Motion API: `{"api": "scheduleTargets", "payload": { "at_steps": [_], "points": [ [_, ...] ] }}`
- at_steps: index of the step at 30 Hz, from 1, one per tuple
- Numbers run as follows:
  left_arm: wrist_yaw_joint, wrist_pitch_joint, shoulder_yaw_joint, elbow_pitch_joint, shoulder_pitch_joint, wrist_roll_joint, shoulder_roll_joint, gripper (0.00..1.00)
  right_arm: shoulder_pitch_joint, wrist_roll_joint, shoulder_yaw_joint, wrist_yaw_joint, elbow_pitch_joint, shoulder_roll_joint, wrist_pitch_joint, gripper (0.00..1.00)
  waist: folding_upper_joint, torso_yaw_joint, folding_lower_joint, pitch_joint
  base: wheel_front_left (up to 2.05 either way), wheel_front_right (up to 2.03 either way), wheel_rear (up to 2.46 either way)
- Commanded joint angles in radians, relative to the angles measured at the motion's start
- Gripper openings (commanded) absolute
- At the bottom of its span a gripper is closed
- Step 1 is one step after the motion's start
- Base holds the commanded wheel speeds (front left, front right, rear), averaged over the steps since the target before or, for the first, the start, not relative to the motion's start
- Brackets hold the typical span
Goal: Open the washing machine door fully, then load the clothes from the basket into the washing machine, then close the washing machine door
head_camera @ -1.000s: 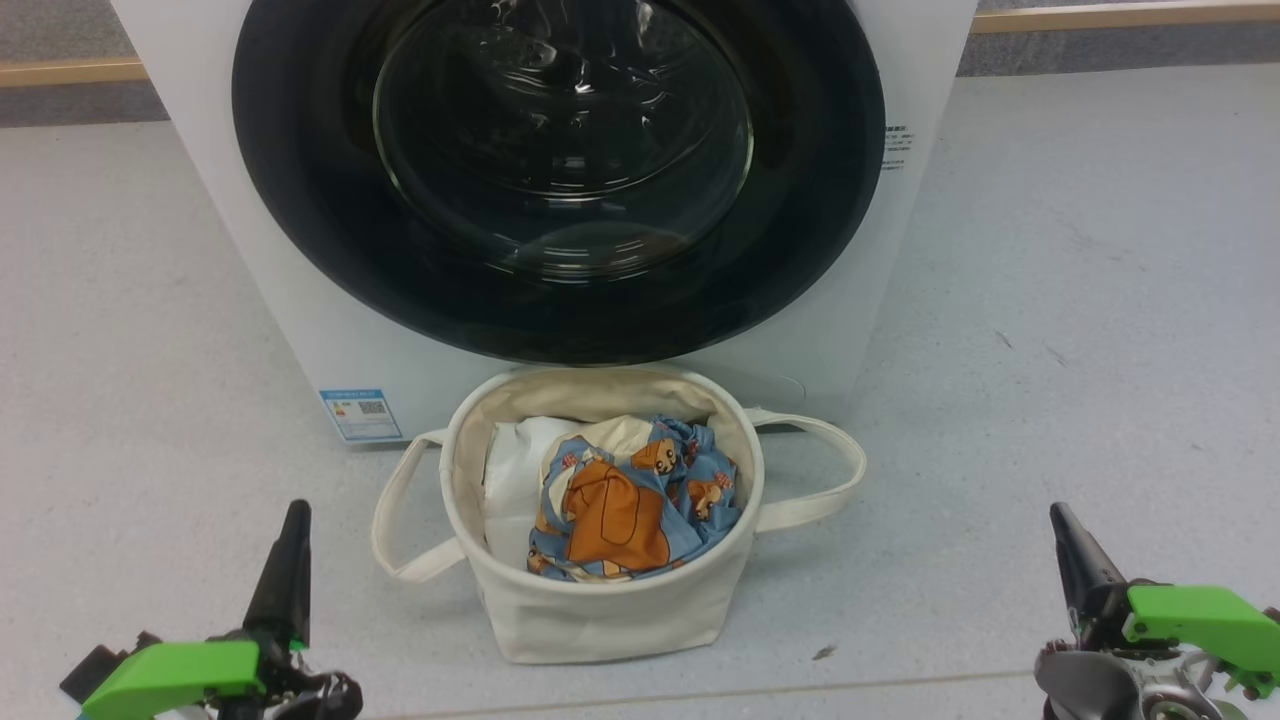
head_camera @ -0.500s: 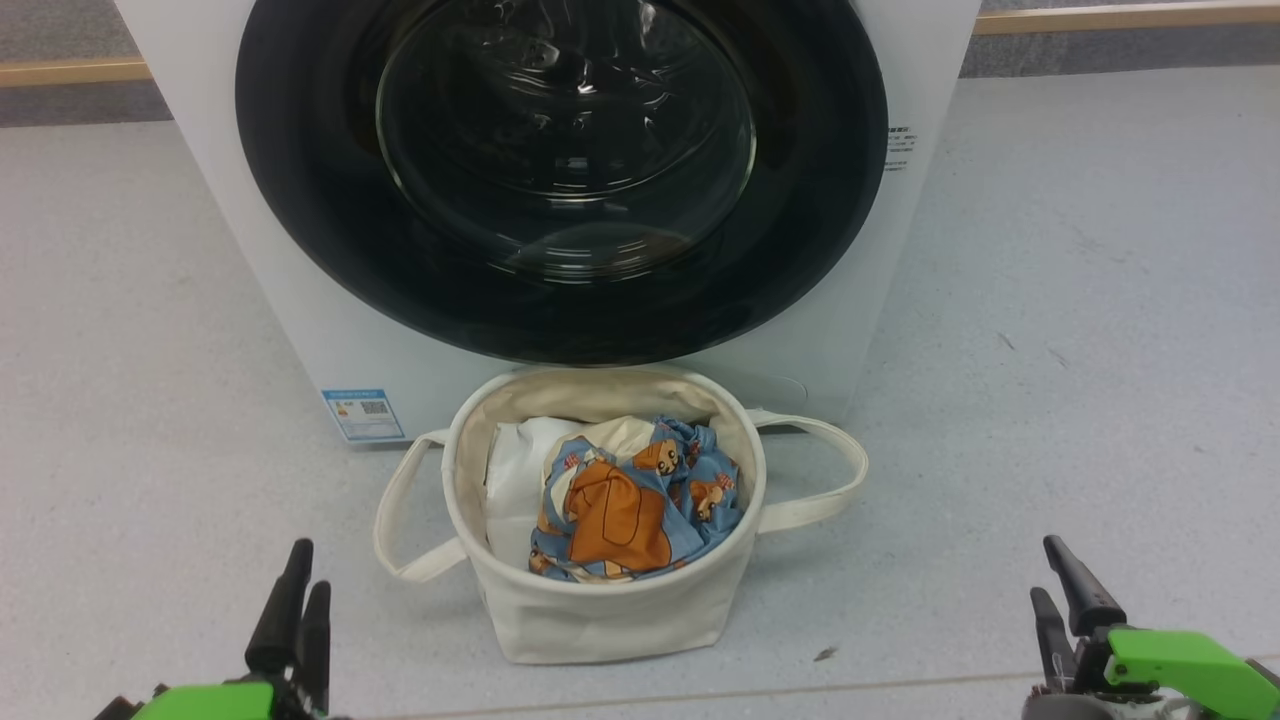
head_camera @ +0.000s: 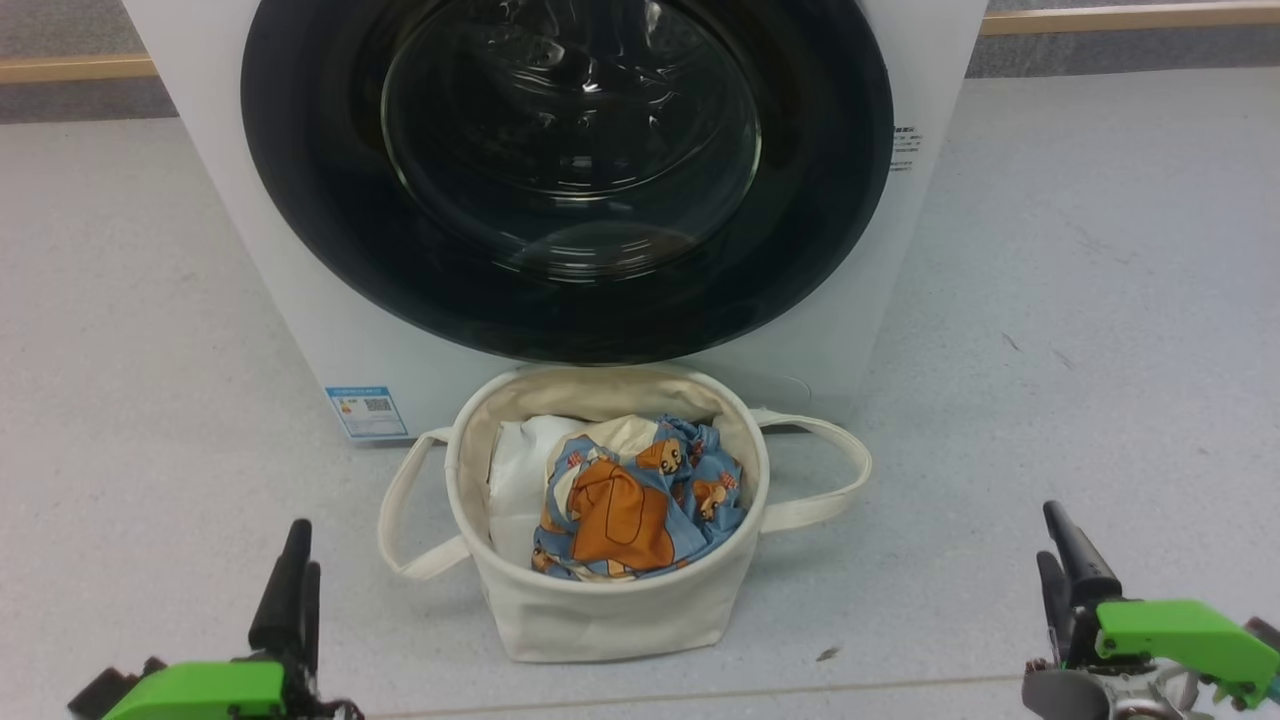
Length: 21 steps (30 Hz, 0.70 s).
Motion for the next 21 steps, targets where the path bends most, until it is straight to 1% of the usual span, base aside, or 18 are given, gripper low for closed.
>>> {"api": "scheduleTargets", "payload": {
  "at_steps": [1,6,9,12,21],
  "points": [
    [-0.011,-0.011,0.000,-0.030,-0.056,0.027,0.026,1.00,-0.059,-0.037,-0.003,0.000,-0.037,-0.014,-0.010,1.00,0.0000,0.001,-0.0001,0.000,0.00,0.00,0.00],
    [-0.007,-0.032,-0.033,-0.038,-0.068,0.144,0.052,1.00,-0.075,-0.175,0.004,0.000,-0.059,-0.014,-0.014,1.00,0.0000,0.005,-0.0001,0.002,0.00,0.00,0.00],
    [0.001,-0.041,-0.040,-0.052,-0.070,0.220,0.057,1.00,-0.081,-0.252,0.016,0.000,-0.080,-0.012,-0.017,1.00,0.0000,0.007,-0.0001,0.003,0.00,0.00,0.00],
    [0.001,-0.050,-0.049,-0.062,-0.069,0.284,0.062,1.00,-0.086,-0.325,0.033,0.000,-0.092,-0.017,-0.019,1.00,0.0000,0.010,-0.0001,0.004,0.00,0.00,0.00],
    [-0.007,-0.077,-0.056,-0.060,-0.079,0.415,0.072,1.00,-0.105,-0.474,0.043,0.000,-0.093,-0.011,-0.026,1.00,0.0000,0.017,-0.0001,0.003,0.00,0.00,0.00]
  ]
}}
